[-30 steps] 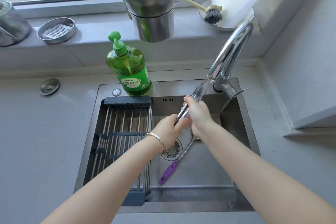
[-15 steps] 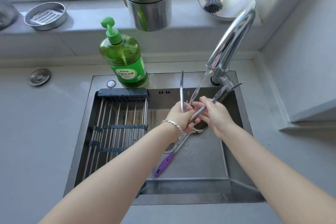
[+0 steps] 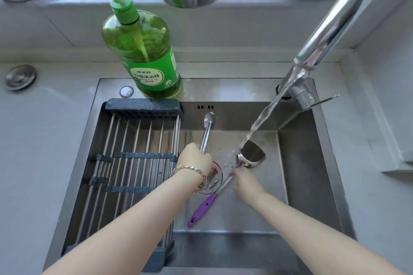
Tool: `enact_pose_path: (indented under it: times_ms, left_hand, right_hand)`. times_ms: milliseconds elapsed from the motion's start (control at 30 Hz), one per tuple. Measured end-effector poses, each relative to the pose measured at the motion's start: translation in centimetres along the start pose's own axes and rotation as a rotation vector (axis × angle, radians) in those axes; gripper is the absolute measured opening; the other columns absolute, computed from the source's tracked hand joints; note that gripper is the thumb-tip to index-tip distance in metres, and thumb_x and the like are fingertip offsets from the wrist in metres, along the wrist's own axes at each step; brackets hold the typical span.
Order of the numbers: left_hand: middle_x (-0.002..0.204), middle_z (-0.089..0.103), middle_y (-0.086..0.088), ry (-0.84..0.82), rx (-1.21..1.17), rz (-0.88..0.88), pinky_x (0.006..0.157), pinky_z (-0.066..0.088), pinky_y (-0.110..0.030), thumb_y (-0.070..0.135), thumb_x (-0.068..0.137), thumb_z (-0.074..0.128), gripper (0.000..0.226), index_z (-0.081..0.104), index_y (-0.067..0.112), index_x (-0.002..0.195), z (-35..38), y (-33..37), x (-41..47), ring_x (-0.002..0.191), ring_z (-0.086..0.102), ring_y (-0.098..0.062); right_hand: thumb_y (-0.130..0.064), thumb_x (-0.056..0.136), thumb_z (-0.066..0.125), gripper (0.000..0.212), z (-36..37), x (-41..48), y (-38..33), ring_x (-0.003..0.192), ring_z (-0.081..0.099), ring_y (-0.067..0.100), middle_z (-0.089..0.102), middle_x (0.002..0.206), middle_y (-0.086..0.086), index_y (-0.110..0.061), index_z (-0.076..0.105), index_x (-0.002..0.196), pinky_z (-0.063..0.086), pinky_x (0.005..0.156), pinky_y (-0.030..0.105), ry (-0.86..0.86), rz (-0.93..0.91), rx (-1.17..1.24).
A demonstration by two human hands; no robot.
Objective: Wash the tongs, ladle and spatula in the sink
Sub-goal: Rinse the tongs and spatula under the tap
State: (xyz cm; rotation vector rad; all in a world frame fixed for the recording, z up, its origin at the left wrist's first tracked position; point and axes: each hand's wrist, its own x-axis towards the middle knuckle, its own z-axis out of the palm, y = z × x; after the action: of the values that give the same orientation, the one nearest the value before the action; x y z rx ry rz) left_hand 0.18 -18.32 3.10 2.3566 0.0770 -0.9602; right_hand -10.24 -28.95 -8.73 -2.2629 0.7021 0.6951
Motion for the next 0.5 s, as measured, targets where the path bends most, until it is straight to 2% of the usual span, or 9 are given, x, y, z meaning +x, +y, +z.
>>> enact_pose_path:
  times_ms: [67,133,167,233,300,400,467,500]
  left_hand:
    - [0.086,0.070,-0.015,-0.047,-0.040,0.020,0.080,0.055,-0.034,0.005,0.085,0.048,0.032,0.051,0.003,0.117,0.1,-0.3,0.5,0.084,0.068,-0.029]
    - [0.067,0.063,-0.008,-0.095,-0.166,0.012,0.070,0.056,-0.032,0.002,0.087,0.046,0.045,0.041,0.004,0.132,0.2,-0.8,0.8,0.061,0.063,-0.022]
    - [0.063,0.059,-0.004,-0.110,-0.200,0.009,0.064,0.055,-0.029,0.002,0.088,0.045,0.051,0.035,0.007,0.137,0.2,-1.1,0.9,0.053,0.058,-0.017]
    - [0.070,0.055,0.005,-0.116,-0.193,0.046,0.052,0.052,-0.020,0.004,0.088,0.049,0.060,0.028,0.017,0.143,0.1,-1.9,1.1,0.044,0.052,-0.008]
    - [0.080,0.054,0.005,-0.118,-0.218,0.094,0.053,0.053,-0.020,0.004,0.086,0.054,0.065,0.028,0.025,0.142,0.0,-2.7,1.0,0.041,0.052,-0.005]
    - [0.101,0.057,-0.004,-0.104,-0.216,0.100,0.069,0.054,-0.032,0.000,0.082,0.059,0.058,0.044,0.026,0.131,0.0,-3.6,1.0,0.057,0.057,-0.014]
    - [0.111,0.056,-0.008,-0.113,-0.146,0.075,0.078,0.055,-0.038,0.000,0.079,0.060,0.048,0.055,0.023,0.121,0.0,-3.9,0.7,0.080,0.065,-0.026]
    - [0.109,0.058,-0.008,-0.130,-0.099,0.069,0.080,0.056,-0.037,0.002,0.079,0.061,0.044,0.058,0.022,0.118,-0.2,-3.8,0.5,0.088,0.065,-0.027]
  right_hand:
    - [0.002,0.086,0.043,0.051,0.7,1.7,-0.1,0.123,0.043,0.030,0.036,0.142,0.012,-0.014,0.042,0.135,0.038,0.102,0.035,-0.035,-0.128,-0.339]
    - [0.001,0.090,0.039,0.052,1.2,3.1,-0.2,0.121,0.045,0.033,0.023,0.149,0.014,-0.015,0.035,0.140,0.039,0.098,0.037,-0.087,-0.162,-0.599]
    - [0.000,0.092,0.038,0.052,1.5,3.7,-0.1,0.121,0.047,0.034,0.019,0.152,0.014,-0.015,0.033,0.141,0.040,0.097,0.037,-0.124,-0.168,-0.695]
    - [-0.002,0.093,0.038,0.051,2.2,4.6,0.5,0.122,0.049,0.035,0.023,0.151,0.012,-0.012,0.030,0.142,0.041,0.095,0.038,-0.186,-0.174,-0.806]
    - [0.000,0.094,0.034,0.047,2.5,4.9,1.2,0.121,0.051,0.035,0.032,0.145,0.014,-0.009,0.032,0.140,0.043,0.093,0.039,-0.210,-0.146,-0.801]
    - [0.002,0.093,0.033,0.042,1.5,4.2,2.0,0.119,0.052,0.036,0.036,0.140,0.018,-0.005,0.038,0.134,0.044,0.092,0.041,-0.209,-0.116,-0.740]
    - [0.003,0.091,0.037,0.038,0.1,2.8,1.9,0.115,0.054,0.035,0.042,0.133,0.019,-0.005,0.044,0.128,0.043,0.089,0.039,-0.165,-0.131,-0.680]
    - [0.002,0.090,0.040,0.035,-0.8,2.0,1.5,0.111,0.055,0.034,0.045,0.128,0.019,-0.005,0.047,0.124,0.043,0.086,0.038,-0.130,-0.152,-0.650]
